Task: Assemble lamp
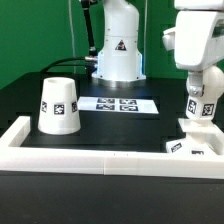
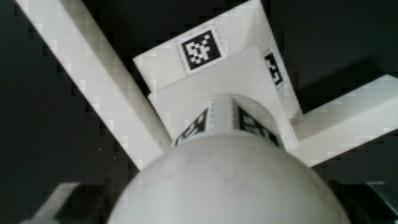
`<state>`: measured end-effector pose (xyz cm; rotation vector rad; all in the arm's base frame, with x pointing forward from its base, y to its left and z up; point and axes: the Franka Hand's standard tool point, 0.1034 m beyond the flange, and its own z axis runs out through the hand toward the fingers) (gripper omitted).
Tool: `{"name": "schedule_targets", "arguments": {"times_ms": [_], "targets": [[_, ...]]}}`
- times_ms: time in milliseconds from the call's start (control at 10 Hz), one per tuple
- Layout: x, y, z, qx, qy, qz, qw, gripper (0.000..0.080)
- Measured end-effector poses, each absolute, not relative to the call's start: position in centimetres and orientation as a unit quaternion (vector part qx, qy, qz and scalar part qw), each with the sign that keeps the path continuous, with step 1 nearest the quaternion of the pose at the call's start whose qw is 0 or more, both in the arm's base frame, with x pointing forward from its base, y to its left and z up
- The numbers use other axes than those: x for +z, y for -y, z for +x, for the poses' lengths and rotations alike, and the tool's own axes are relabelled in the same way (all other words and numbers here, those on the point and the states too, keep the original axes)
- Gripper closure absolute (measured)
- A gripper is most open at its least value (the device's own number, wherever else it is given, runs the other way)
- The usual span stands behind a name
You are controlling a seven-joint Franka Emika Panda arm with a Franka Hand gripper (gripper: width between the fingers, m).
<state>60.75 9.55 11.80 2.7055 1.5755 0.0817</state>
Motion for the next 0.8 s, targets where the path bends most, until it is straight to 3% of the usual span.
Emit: {"name": "schedule_targets", "arguments": {"times_ms": [800], "targets": [[11.71,-8.8,61.04,0.045,-0.241,0.969,-0.008,0.0222]]}}
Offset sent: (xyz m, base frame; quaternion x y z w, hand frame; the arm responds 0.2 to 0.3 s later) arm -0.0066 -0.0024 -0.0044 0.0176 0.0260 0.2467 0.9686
